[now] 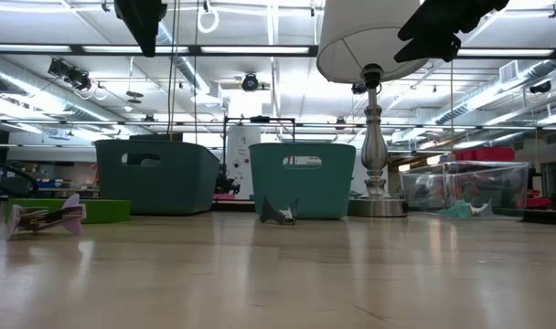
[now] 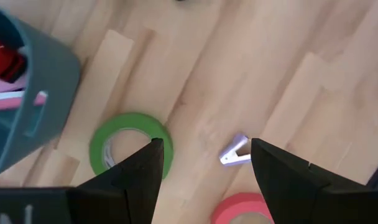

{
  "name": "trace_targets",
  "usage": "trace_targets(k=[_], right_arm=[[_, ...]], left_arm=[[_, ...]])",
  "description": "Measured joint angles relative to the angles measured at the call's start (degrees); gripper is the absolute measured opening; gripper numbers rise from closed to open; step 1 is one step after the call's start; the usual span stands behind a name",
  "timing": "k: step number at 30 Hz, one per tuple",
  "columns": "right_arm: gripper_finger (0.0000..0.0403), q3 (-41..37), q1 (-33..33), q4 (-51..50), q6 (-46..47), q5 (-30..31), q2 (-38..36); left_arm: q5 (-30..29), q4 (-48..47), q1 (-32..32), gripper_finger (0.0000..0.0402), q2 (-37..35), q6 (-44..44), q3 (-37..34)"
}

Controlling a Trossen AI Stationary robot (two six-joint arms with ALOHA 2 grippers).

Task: Pick and place Stapler, Stapler remover, tape
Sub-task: Put the green tape into the green bin

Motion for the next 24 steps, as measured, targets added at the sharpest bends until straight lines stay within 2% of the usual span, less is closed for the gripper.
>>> trace_targets(k=[6,12,17,24], right_arm=[[0.0239,0.0,0.0,0.05,-1.0,0.0,0.01],[0.0239,0.0,0.0,0.34,-1.96,0.02,-0.02],[0.0239,0.0,0.0,0.47,-2.03,0.0,0.01],[0.0239,0.0,0.0,0.5,-1.47,-0.74,0.01]], left_arm=[[-0.98,0.32,-2.28,0.0254,1.18,0.29,-0.04],[-4.9,0.2,-4.14,0.0312,2.3,0.46,-1.2],[-2.55,1.85,-4.43,0.0348,1.91,-1.43,-7.44],[-0.63,12.79,-5.28,0.0342,1.08,0.71,-18.71]])
